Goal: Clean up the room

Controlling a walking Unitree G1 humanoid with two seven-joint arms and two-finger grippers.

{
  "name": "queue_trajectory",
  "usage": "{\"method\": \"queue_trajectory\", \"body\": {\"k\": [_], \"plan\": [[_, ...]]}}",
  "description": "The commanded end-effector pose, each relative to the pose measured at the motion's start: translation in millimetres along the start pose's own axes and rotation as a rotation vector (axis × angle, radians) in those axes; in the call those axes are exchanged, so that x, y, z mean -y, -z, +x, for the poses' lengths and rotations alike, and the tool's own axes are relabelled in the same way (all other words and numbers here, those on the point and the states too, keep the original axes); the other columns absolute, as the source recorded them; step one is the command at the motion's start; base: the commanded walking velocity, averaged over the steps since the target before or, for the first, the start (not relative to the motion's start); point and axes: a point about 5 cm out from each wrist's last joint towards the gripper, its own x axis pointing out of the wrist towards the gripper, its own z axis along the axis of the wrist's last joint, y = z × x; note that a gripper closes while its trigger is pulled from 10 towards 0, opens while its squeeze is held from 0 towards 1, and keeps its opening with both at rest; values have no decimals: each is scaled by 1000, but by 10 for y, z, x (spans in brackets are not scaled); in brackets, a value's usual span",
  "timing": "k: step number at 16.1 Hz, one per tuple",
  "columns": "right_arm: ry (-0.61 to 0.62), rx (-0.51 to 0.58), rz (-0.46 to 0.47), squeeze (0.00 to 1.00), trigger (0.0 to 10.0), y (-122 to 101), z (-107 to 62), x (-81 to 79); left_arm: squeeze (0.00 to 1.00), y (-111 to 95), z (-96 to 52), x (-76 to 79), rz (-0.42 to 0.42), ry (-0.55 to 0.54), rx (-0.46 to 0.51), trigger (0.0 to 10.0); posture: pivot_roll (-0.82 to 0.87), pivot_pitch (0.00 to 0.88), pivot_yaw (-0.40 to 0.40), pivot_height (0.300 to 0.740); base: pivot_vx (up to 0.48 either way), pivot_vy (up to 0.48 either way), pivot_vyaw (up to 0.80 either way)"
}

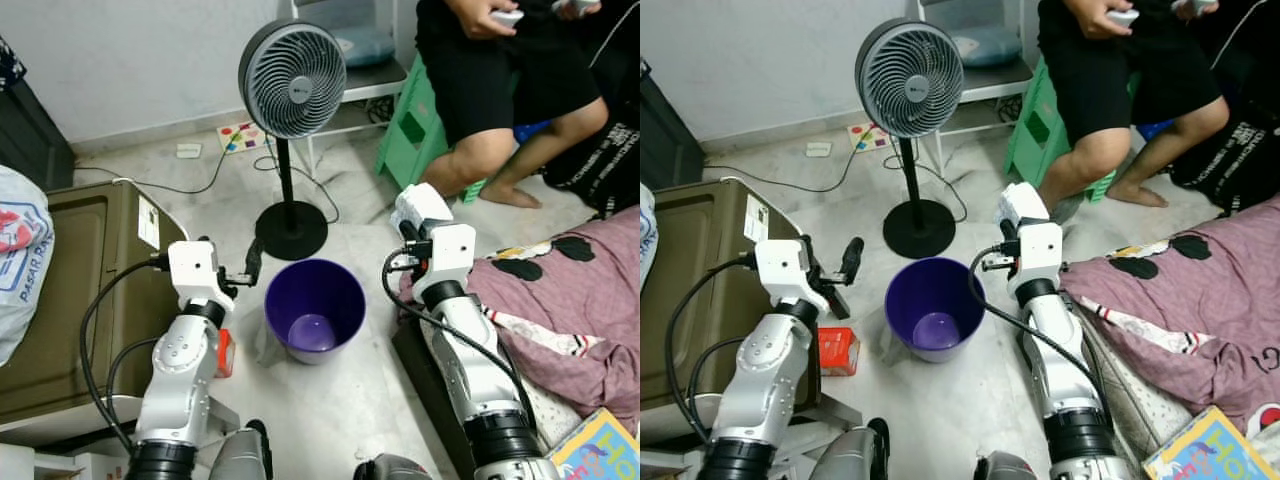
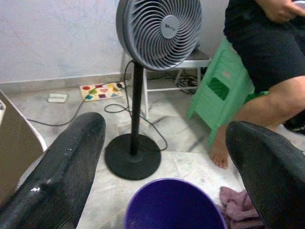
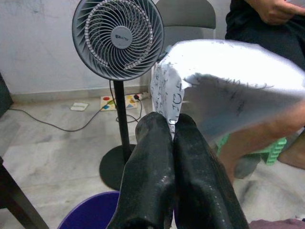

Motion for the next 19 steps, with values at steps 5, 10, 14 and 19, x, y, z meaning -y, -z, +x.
{"method": "queue_trajectory", "body": {"k": [5,10,14,19], "plan": [[5,-18,-8,0,10000,30,-16,23,0,-27,-12,9,-7,23,16,10000,-1,171,-20,740,185,0,0],[8,-21,-3,0,10000,35,-14,25,0,-24,-13,10,-10,26,14,10000,-1,173,-18,740,310,0,0],[11,-22,-2,0,10000,39,-15,25,0,-24,-14,20,-16,38,13,10000,-1,173,-18,740,309,0,0],[10,-27,16,0,10000,50,-13,26,0,-9,-6,-5,-13,4,1,10000,2,171,-20,740,0,0,0]]}}
